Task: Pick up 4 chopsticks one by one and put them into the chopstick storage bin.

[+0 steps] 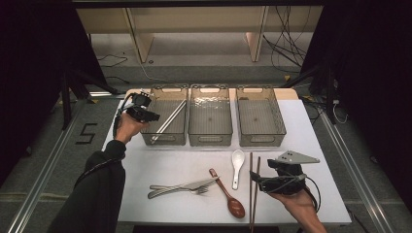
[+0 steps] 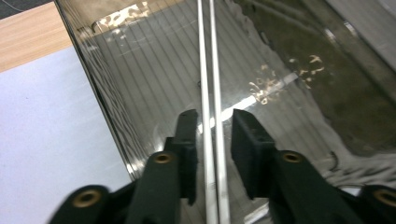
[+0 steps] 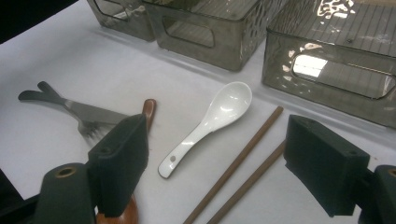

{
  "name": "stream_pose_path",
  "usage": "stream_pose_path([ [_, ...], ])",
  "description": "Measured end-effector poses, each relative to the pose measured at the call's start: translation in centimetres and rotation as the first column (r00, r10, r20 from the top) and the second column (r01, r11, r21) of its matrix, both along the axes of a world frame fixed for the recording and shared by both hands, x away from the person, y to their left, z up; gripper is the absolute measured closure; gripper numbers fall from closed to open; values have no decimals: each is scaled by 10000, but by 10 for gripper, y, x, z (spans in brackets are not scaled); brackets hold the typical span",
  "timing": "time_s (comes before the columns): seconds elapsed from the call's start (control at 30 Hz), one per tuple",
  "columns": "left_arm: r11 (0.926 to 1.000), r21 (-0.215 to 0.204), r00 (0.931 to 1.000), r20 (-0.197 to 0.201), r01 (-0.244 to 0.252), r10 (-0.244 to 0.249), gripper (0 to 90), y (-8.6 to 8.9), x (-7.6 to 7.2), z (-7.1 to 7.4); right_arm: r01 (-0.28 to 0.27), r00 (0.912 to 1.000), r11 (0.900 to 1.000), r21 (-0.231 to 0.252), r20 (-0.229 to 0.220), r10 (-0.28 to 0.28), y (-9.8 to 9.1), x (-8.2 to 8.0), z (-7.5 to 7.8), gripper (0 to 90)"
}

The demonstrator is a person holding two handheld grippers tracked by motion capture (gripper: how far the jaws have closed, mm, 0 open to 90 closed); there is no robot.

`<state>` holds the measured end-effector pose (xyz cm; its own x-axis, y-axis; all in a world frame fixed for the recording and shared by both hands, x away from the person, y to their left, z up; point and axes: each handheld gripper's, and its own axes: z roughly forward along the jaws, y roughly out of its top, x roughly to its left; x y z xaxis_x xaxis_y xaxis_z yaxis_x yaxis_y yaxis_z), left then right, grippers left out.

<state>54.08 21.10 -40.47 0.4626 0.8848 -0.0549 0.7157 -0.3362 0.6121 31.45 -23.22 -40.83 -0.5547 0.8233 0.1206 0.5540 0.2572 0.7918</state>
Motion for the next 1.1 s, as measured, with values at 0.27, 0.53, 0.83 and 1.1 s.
stream_pose_path([
  [0.27,9964,-817,9997,34,245,-243,419,-2,-28,14,65,9998,9998,-209,-206,-69,1,1,-1,232],
  [0.53,9894,-1080,9950,306,973,-946,332,-4,-69,18,386,9916,9844,-1719,-1148,-589,3,6,-10,251],
  [0.83,9811,-944,9832,853,1692,-1614,269,-9,-108,14,94,9698,9585,-2849,-2309,-782,9,14,-22,283],
  [1.1,9726,-1295,9750,1364,1929,-1752,220,-14,-134,13,-242,9361,9363,-3503,-3366,-1017,12,25,-31,316],
])
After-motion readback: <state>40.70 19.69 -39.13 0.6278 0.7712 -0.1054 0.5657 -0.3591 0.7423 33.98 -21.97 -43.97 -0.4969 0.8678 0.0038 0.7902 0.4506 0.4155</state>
